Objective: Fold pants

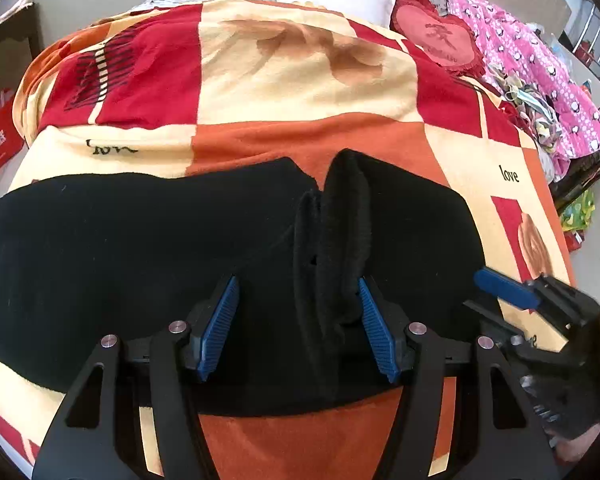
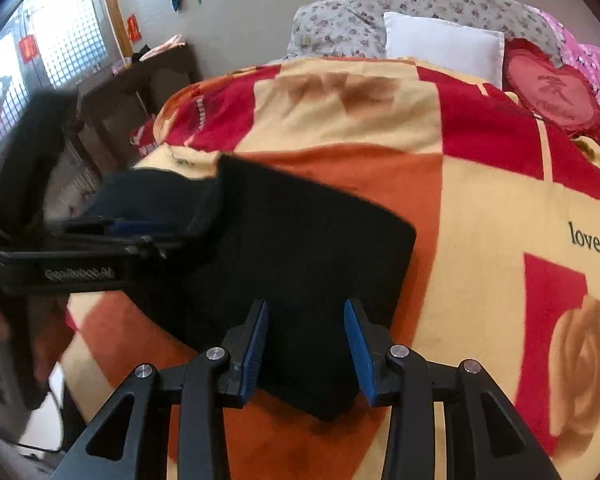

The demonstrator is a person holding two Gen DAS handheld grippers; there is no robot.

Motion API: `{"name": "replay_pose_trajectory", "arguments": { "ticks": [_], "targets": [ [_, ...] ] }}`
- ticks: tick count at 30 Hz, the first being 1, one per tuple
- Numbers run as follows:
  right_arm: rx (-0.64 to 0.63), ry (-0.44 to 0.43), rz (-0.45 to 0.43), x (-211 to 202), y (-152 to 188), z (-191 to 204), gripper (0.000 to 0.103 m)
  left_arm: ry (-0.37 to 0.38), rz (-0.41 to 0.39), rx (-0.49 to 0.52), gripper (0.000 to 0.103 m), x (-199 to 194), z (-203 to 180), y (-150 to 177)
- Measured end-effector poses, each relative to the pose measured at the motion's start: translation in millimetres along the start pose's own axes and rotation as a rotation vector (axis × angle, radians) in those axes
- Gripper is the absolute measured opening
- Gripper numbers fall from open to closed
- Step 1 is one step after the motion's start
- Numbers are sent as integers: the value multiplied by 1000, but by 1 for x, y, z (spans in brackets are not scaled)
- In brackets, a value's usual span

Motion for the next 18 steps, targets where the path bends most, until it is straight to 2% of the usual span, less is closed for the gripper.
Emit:
{"name": "replay_pose_trajectory", "arguments": {
  "ticks": [3, 9, 12, 18],
  "targets": [
    [10, -12, 8, -6, -6, 0, 38, -5, -3, -10, 60, -3, 1, 2],
    [17, 4, -45, -21, -36, -3, 39, -8, -22, -27, 60, -16, 9, 2],
    [7, -17, -43, -6, -52, 3, 39, -21, -40, -34, 60, -23, 15, 2],
    [-35, 16, 42, 47, -62, 21, 39, -51, -53, -60, 60, -31, 34, 3]
  ]
}}
Point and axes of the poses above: each gripper's, at about its wrist camera, not at the fingertips, and x roughly the way its jaws point, z to its left, y to its underside, the point moved 7 cm from there along x, roughly the way its jaws point, and after that the axes turned 8 degrees about -x, right-handed, at the moved point
